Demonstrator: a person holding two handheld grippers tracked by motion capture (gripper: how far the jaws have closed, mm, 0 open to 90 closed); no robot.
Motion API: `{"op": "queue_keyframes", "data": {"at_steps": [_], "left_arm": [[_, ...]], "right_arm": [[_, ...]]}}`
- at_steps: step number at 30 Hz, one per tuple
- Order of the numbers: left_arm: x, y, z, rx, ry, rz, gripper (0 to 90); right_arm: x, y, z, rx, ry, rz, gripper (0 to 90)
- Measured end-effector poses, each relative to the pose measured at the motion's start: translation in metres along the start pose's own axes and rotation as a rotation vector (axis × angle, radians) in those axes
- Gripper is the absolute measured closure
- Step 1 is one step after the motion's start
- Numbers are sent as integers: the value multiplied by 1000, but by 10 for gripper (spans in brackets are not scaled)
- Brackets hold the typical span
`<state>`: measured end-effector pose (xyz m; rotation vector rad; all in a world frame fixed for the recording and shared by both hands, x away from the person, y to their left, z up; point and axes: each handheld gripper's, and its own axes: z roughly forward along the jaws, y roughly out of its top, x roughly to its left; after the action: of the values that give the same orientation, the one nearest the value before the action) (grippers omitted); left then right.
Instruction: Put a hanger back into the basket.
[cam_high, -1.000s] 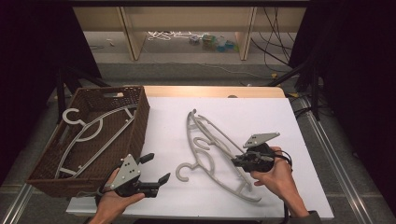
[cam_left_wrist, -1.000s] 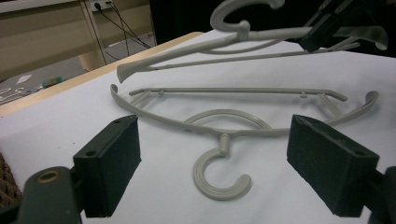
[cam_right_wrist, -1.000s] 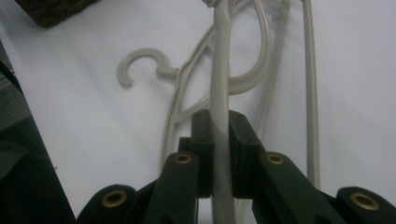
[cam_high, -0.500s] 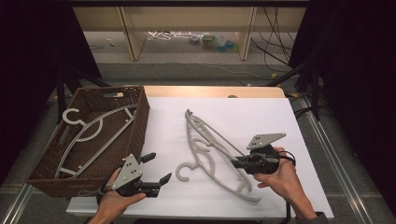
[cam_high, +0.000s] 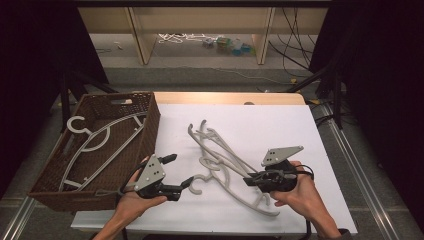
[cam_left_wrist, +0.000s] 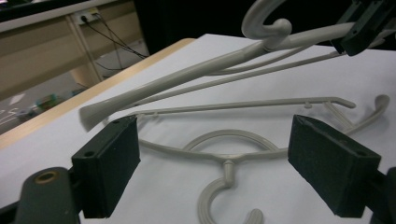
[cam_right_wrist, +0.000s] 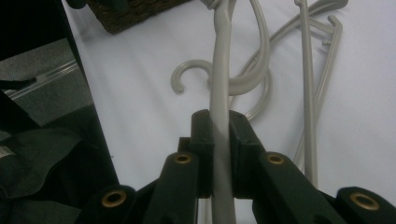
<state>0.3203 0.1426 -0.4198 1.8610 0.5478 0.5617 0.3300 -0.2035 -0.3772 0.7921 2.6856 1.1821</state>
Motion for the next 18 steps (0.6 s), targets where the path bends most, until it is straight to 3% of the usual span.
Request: {"op": "queue_keyframes", "data": {"at_steps": [8,14,15,16,18], "left_arm": [[1,11,18,53,-43,106,168],[3,15,32,89,-73,139,183],[4,16,34,88,-71,161,187],[4,17,35,87,-74,150,191],[3,19,38,94,-82,179,209]], "right_arm": [[7,-1,0,8,31,-24,831],[14,-1,0,10,48,-44,830],[15,-1,0,7,51,-43,830],[15,0,0,13,58,-50,830],[16,-1,0,10,64,-53,830]]}}
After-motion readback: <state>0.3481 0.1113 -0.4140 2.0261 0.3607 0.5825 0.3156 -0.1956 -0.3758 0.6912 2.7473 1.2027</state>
